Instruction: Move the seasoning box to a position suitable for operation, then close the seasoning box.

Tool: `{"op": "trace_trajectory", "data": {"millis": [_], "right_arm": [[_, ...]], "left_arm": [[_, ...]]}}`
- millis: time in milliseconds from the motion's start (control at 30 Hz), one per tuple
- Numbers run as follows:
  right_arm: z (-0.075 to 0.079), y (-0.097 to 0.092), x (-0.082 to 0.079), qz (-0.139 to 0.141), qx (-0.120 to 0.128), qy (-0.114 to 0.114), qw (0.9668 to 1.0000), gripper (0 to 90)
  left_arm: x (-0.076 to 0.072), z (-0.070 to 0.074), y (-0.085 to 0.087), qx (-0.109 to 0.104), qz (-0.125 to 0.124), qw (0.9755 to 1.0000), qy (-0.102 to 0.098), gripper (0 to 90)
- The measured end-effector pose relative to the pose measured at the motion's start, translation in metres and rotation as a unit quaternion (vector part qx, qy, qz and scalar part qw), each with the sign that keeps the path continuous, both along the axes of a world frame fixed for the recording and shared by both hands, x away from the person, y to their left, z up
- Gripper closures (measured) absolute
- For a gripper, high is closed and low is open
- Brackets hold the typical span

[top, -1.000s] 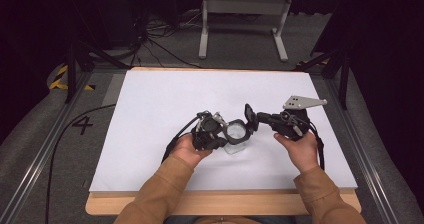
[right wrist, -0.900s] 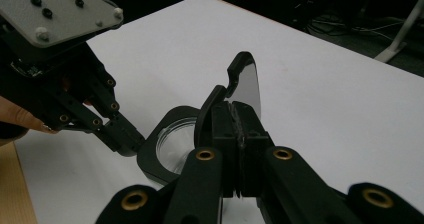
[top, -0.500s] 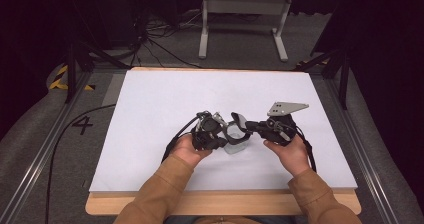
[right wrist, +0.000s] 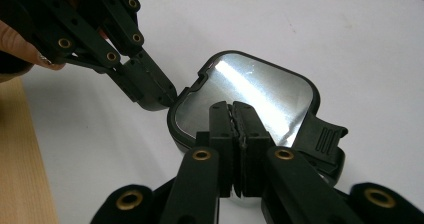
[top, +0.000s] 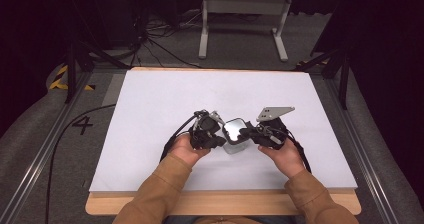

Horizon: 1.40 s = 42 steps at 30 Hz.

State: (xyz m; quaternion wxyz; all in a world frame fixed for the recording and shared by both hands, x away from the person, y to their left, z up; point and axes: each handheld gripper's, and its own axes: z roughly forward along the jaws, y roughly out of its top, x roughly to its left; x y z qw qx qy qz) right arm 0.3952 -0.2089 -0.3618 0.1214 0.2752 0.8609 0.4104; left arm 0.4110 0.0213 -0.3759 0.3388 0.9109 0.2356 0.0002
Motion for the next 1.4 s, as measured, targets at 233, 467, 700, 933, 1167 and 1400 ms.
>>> {"op": "trace_trajectory", "data": {"millis": [233,467,700,933,1167,1400], "right_arm": [[0.014,-0.020,-0.005,-0.018,0.029,-0.022,0.9992,87.7],[0.011,-0.036,-0.011,-0.018,0.030,-0.004,0.9994,88.2],[0.004,-0.034,-0.019,-0.010,0.011,0.007,0.9999,88.8],[-0.009,-0.033,-0.025,-0.011,-0.007,0.025,0.9996,88.8],[-0.017,-0.042,-0.029,-0.025,-0.016,0.039,0.9988,88.9],[-0.021,-0.055,-0.032,-0.044,-0.016,0.048,0.9978,89.0]], "left_arm": [[0.007,0.014,0.026,-0.026,0.030,0.9992,-0.006,88.9],[0.020,0.020,0.046,-0.051,0.068,0.9963,-0.011,89.0],[0.036,0.009,0.044,-0.049,0.087,0.9950,-0.003,89.0],[0.050,-0.006,0.030,-0.046,0.083,0.9955,0.009,89.3],[0.061,-0.017,0.014,-0.045,0.065,0.9965,0.026,89.2],[0.068,-0.023,0.006,-0.030,0.052,0.9974,0.041,89.2]]}}
